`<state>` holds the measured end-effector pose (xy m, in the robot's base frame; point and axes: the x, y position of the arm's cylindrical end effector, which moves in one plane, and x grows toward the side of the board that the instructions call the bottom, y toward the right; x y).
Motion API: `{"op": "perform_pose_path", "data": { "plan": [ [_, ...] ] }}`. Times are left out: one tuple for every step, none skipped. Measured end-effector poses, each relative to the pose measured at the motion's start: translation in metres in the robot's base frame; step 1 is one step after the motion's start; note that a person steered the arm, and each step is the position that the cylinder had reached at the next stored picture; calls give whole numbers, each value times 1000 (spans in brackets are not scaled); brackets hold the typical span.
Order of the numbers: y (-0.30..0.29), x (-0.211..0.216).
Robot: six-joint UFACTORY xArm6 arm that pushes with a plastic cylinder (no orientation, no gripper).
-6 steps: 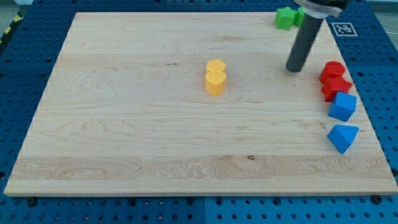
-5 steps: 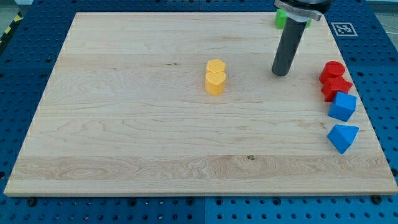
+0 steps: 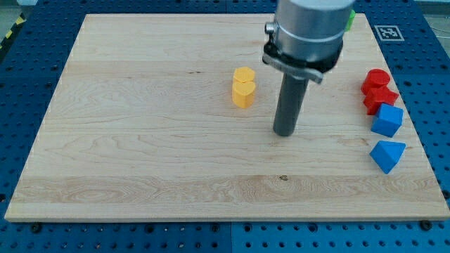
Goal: Slide the blue cube to the top center of the board
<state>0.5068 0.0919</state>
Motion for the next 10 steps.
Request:
{"op": "perform_pose_path", "data": {
  "plan": [
    [60,48],
    [134,83],
    [217,84],
    [249,67],
    [223,66],
    [176,65],
    [154,65],
    [152,61],
    [140,30],
    [140,2]
  ]
}}
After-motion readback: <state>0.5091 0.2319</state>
